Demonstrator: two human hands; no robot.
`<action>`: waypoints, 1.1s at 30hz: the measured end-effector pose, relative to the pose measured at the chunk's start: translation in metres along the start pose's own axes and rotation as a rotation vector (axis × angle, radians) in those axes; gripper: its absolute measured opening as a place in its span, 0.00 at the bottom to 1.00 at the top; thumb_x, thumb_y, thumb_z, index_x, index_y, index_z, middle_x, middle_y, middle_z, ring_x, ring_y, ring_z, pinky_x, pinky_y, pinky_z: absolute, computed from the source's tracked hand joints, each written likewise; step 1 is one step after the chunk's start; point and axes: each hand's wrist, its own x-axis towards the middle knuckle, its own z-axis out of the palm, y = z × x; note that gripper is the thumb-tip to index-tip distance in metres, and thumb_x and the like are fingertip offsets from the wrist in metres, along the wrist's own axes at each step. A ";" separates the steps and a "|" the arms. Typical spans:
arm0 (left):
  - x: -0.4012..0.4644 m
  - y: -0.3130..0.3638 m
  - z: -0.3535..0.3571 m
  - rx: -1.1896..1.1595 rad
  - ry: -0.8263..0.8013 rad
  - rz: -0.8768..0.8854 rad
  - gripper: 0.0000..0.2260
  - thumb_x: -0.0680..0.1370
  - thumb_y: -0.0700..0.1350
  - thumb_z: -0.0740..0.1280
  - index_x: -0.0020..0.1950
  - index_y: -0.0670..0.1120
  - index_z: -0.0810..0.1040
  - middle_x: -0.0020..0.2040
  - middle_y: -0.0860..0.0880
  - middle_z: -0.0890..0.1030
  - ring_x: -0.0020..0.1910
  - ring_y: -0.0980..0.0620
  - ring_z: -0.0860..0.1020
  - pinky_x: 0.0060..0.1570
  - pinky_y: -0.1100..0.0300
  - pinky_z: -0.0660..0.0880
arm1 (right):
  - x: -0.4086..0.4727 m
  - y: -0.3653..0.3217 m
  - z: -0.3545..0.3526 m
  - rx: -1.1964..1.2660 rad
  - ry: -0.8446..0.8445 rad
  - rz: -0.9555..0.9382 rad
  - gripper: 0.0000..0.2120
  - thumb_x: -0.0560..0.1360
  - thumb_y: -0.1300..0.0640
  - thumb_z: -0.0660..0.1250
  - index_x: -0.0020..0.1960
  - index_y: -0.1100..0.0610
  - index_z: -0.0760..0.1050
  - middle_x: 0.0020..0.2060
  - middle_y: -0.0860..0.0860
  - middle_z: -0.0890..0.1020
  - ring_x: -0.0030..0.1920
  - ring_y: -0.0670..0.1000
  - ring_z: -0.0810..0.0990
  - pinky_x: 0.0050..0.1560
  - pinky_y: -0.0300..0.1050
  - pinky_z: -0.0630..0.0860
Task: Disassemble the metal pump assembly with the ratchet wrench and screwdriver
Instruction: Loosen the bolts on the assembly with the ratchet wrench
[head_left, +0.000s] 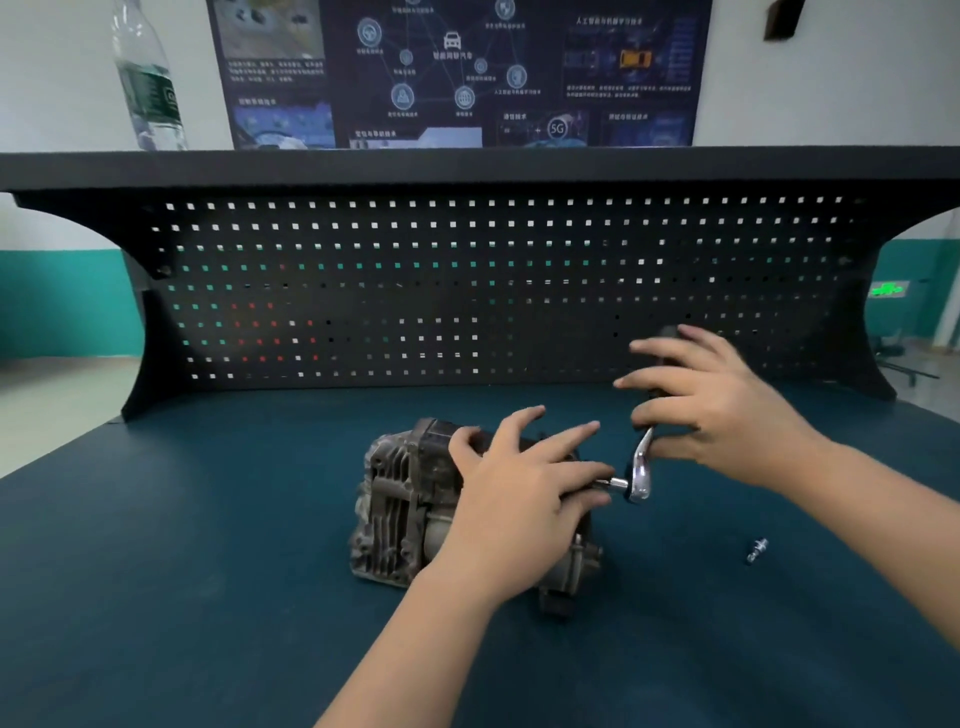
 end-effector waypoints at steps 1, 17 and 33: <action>-0.001 0.000 0.000 0.007 -0.001 -0.009 0.11 0.75 0.58 0.63 0.55 0.62 0.80 0.64 0.65 0.74 0.69 0.48 0.67 0.58 0.36 0.57 | 0.000 0.003 -0.002 -0.018 0.055 -0.022 0.12 0.65 0.47 0.75 0.37 0.56 0.83 0.51 0.53 0.84 0.62 0.61 0.77 0.61 0.68 0.68; -0.002 0.004 0.022 -0.157 0.256 -0.021 0.03 0.73 0.50 0.68 0.42 0.54 0.82 0.45 0.62 0.83 0.50 0.63 0.79 0.57 0.53 0.54 | -0.030 -0.010 0.028 0.448 0.094 0.523 0.20 0.65 0.70 0.76 0.55 0.55 0.81 0.57 0.50 0.80 0.60 0.55 0.78 0.66 0.38 0.67; -0.001 0.003 0.013 -0.181 0.174 -0.041 0.06 0.76 0.51 0.64 0.48 0.57 0.81 0.45 0.63 0.82 0.48 0.59 0.73 0.50 0.50 0.57 | -0.042 -0.038 0.045 0.379 0.150 0.714 0.14 0.65 0.70 0.75 0.47 0.55 0.84 0.41 0.52 0.76 0.44 0.49 0.73 0.47 0.34 0.67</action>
